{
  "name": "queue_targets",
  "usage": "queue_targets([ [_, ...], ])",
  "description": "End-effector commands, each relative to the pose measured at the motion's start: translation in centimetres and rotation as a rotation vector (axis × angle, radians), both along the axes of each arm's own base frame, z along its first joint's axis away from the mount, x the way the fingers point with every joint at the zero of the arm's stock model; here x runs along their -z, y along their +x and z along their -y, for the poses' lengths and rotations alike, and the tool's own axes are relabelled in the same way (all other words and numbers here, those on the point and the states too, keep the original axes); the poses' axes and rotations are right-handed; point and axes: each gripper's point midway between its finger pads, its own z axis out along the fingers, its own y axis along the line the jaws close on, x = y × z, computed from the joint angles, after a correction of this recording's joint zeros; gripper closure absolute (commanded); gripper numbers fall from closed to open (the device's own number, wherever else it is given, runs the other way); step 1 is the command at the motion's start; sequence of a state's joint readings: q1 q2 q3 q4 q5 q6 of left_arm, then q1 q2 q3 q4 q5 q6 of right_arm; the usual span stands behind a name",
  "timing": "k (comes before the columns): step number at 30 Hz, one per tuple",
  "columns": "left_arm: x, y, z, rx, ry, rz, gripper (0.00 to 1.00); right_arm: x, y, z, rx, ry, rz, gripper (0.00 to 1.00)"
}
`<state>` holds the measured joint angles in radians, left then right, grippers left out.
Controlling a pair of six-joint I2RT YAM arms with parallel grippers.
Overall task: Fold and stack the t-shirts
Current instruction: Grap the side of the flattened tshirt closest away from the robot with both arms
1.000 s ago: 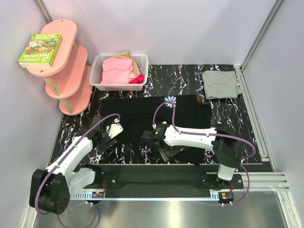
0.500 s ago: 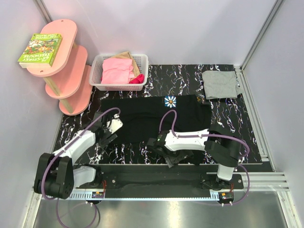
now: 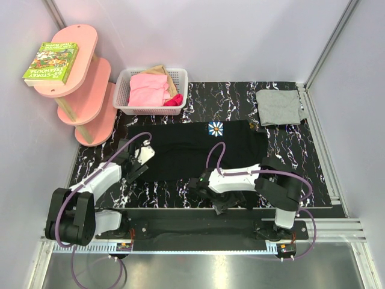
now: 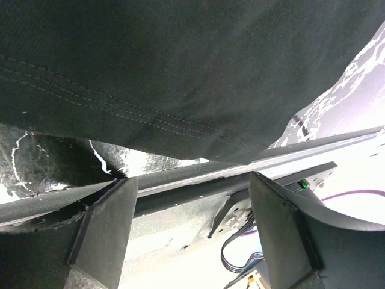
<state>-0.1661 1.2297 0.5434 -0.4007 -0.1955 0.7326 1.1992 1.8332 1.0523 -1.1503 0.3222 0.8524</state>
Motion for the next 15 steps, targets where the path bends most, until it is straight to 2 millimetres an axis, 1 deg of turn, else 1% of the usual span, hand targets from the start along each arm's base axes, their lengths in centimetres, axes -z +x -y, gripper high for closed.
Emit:
queue_targets([
  [1, 1.6, -1.8, 0.6, -0.013, -0.050, -0.078, 0.22, -1.6, 2.1, -1.1, 0.021, 0.052, 0.106, 0.18],
  [4, 1.1, -1.8, 0.8, -0.012, -0.068, -0.067, 0.21, -3.0, 2.8, -1.7, 0.011, 0.082, 0.136, 0.17],
  [6, 0.9, -1.8, 0.9, -0.012, -0.074, -0.066, 0.21, -3.3, 3.2, -1.6, 0.004, 0.075, 0.156, 0.16],
  [9, 1.0, -1.9, 1.0, -0.019, -0.080, -0.071, 0.21, -2.8, 3.8, -0.9, 0.008, 0.036, 0.169, 0.16],
  [15, 1.2, -2.3, 1.0, -0.020, -0.082, -0.079, 0.22, -0.4, 4.9, 0.8, 0.054, -0.007, 0.166, 0.16],
])
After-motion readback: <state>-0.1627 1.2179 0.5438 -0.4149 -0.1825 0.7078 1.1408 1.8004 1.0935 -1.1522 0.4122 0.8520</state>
